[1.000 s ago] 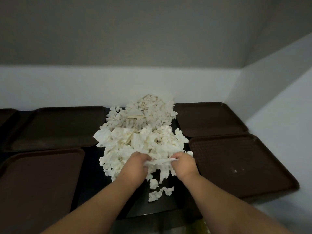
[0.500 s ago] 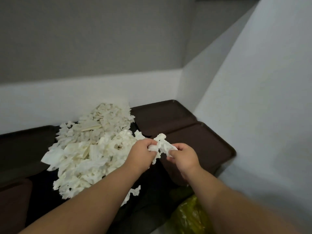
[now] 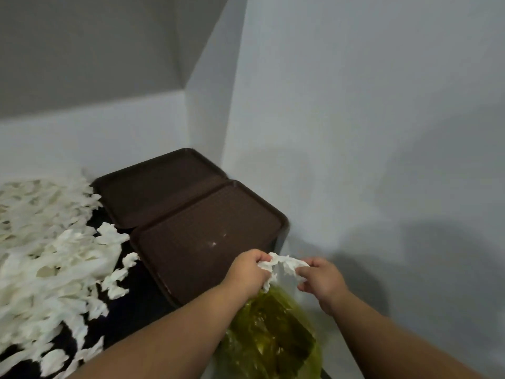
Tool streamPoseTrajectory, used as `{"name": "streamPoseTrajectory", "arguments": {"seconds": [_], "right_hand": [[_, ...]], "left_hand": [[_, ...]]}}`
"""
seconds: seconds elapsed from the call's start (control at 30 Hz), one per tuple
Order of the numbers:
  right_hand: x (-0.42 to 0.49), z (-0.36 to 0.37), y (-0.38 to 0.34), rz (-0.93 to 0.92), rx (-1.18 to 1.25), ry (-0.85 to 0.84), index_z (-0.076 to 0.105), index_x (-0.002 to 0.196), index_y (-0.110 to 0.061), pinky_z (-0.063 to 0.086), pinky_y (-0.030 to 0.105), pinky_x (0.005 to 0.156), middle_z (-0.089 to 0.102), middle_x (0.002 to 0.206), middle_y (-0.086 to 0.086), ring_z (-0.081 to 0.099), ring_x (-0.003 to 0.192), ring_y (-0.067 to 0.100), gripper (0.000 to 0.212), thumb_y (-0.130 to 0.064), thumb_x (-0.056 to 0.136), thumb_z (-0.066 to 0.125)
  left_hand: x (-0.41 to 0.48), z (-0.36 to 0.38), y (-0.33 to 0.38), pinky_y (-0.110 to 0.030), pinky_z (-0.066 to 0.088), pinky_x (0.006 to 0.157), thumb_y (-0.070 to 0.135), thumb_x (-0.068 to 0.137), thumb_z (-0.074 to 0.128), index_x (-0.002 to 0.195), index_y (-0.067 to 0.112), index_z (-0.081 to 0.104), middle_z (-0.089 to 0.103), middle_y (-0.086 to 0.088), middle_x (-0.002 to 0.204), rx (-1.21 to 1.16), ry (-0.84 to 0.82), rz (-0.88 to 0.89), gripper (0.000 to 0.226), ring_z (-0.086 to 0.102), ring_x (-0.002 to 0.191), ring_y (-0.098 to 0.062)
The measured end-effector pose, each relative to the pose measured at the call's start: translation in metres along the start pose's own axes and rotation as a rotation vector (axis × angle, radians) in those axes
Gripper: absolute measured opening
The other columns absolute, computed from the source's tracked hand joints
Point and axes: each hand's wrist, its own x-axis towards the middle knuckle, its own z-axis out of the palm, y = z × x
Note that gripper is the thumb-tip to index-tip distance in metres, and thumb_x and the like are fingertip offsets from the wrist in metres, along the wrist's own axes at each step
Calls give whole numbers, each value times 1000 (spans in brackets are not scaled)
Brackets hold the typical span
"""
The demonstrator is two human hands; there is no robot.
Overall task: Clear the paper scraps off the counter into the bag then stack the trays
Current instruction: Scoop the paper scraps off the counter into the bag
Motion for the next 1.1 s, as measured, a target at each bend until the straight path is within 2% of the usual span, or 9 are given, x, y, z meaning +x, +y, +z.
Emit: {"name": "streamPoseTrajectory", "arguments": {"seconds": [0.1,0.2,0.33,0.43,0.5,0.6,0.83,1.0,1.1], "right_hand": [[22,-22,23,79,-50,3,68,90,-5,59,48,73,68,88,18,62,62,26,9,-3,81,70],[37,-31,35,151,-46,-22,65,94,-8,59,47,77,64,89,14,61,62,24,13,-3,83,69],[48,-33,46,220,-53,-70,65,96,-12,60,44,75,64,94,13,63,71,26,15,-7,84,70],[53,-32,53,237,-67,-111,65,101,-14,57,41,71,67,101,18,64,79,29,20,-15,82,73],[55,-33,53,243,-81,-124,65,103,-18,57,41,71,65,104,14,62,86,28,21,-21,84,73],[57,-35,51,259,-96,-130,64,104,-21,59,42,70,62,106,9,61,93,28,20,-24,86,72],[55,-37,40,224,-108,-163,65,100,-19,56,36,68,66,105,11,62,85,26,12,-22,89,68],[46,-18,10,128,-30,-191,64,97,-15,49,37,67,64,94,10,61,80,25,6,-15,91,65],[39,-1,-14,60,40,-237,64,102,-12,49,35,63,62,87,11,59,75,24,10,-11,92,64]], "left_hand": [[23,34,-2,-30,56,84,12,83,72,98,33,66,72,2,100,4,-39,-71,26,68,91,-15],[40,54,-6,-29,54,90,13,84,72,109,26,68,71,1,108,21,-60,-139,29,66,97,-15],[52,69,-11,-30,52,95,18,90,69,121,24,65,66,4,115,11,-59,-232,32,62,104,-14],[56,73,-14,-32,51,96,23,92,67,124,21,63,64,6,110,-8,-45,-273,32,61,102,-14],[58,73,-15,-34,51,98,24,93,67,126,20,62,64,6,107,-16,-45,-282,34,62,102,-15],[59,70,-15,-30,50,97,21,95,66,127,18,62,61,9,101,-6,-29,-275,32,60,100,-13],[48,52,-11,-24,49,87,23,95,65,118,20,66,64,9,102,38,6,-195,23,61,95,-8],[34,22,1,-22,48,81,25,94,66,108,26,66,65,10,100,61,41,-132,14,61,96,-7],[24,-3,6,-20,48,71,26,95,65,107,28,67,66,11,98,59,92,-91,12,62,91,-5]]}}
